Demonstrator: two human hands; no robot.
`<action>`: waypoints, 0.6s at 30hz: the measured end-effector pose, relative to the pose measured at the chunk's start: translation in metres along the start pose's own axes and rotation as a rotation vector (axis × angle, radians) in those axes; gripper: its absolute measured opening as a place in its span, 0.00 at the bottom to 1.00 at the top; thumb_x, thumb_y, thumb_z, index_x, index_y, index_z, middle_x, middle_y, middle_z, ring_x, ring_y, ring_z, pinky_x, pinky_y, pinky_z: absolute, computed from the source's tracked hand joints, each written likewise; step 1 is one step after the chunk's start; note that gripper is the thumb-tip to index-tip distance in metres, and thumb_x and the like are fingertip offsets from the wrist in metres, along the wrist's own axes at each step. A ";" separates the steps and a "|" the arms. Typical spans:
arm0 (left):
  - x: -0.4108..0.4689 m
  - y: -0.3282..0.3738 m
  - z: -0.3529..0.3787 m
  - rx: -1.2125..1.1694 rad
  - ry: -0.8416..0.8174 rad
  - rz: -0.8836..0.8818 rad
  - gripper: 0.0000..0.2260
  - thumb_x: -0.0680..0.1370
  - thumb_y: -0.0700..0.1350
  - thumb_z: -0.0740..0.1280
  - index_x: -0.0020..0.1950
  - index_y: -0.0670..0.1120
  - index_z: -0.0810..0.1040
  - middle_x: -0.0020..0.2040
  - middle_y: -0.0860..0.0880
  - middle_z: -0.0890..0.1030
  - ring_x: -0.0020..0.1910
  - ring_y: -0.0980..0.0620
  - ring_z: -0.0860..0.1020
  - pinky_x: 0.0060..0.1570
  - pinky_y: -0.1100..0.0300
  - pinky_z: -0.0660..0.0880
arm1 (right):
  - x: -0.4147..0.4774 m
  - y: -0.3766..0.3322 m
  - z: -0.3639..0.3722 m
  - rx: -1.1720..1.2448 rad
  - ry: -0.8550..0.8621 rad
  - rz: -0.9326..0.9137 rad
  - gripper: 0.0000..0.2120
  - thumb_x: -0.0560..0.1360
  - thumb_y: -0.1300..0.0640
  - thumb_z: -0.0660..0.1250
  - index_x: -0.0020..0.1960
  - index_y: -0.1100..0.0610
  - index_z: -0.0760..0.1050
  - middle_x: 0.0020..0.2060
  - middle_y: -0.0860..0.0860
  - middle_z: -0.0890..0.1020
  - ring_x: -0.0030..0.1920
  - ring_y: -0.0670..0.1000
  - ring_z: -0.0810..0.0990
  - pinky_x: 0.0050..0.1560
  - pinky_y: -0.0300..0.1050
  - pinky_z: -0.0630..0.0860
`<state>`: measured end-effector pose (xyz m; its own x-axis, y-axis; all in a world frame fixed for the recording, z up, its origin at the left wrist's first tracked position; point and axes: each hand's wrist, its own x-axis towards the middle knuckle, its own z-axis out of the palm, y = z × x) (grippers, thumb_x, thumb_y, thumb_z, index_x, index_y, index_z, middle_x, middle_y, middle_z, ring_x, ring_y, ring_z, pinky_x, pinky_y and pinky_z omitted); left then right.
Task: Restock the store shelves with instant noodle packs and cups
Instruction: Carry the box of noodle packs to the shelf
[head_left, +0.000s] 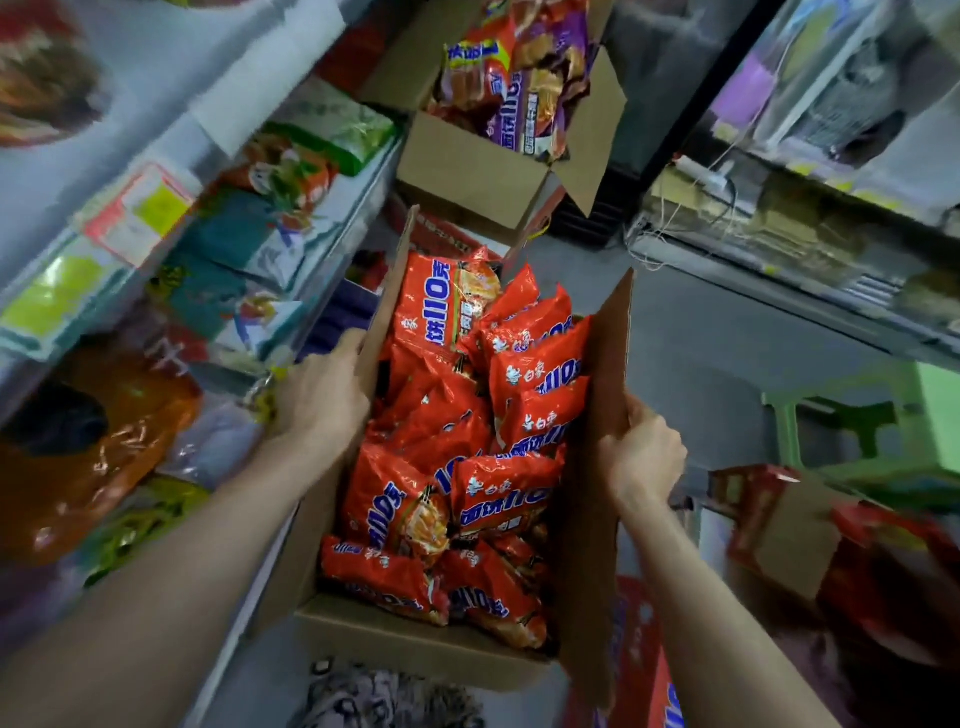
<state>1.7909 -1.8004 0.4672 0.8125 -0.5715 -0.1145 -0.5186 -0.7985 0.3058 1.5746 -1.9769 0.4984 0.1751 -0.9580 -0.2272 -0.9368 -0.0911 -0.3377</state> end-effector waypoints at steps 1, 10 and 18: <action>0.020 -0.001 0.014 0.001 -0.006 -0.001 0.22 0.75 0.37 0.66 0.68 0.49 0.70 0.46 0.35 0.81 0.46 0.34 0.79 0.44 0.46 0.75 | 0.018 -0.005 0.014 -0.001 -0.007 0.015 0.25 0.73 0.64 0.64 0.67 0.47 0.76 0.50 0.59 0.85 0.52 0.64 0.82 0.55 0.54 0.78; 0.157 -0.018 0.138 0.038 -0.039 -0.052 0.21 0.77 0.40 0.65 0.70 0.51 0.70 0.42 0.34 0.81 0.42 0.32 0.80 0.36 0.47 0.72 | 0.144 -0.039 0.139 -0.015 -0.057 0.081 0.27 0.73 0.65 0.63 0.70 0.48 0.74 0.52 0.58 0.85 0.53 0.63 0.82 0.58 0.55 0.76; 0.235 -0.017 0.225 0.028 -0.062 -0.109 0.22 0.76 0.38 0.68 0.69 0.48 0.71 0.39 0.36 0.80 0.39 0.33 0.79 0.38 0.43 0.73 | 0.241 -0.040 0.232 0.004 -0.090 0.072 0.29 0.73 0.66 0.62 0.71 0.48 0.73 0.53 0.58 0.85 0.53 0.64 0.81 0.56 0.55 0.77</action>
<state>1.9309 -1.9635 0.2226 0.8466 -0.4915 -0.2043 -0.4363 -0.8607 0.2625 1.7247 -2.1408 0.2455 0.1341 -0.9337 -0.3321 -0.9468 -0.0217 -0.3212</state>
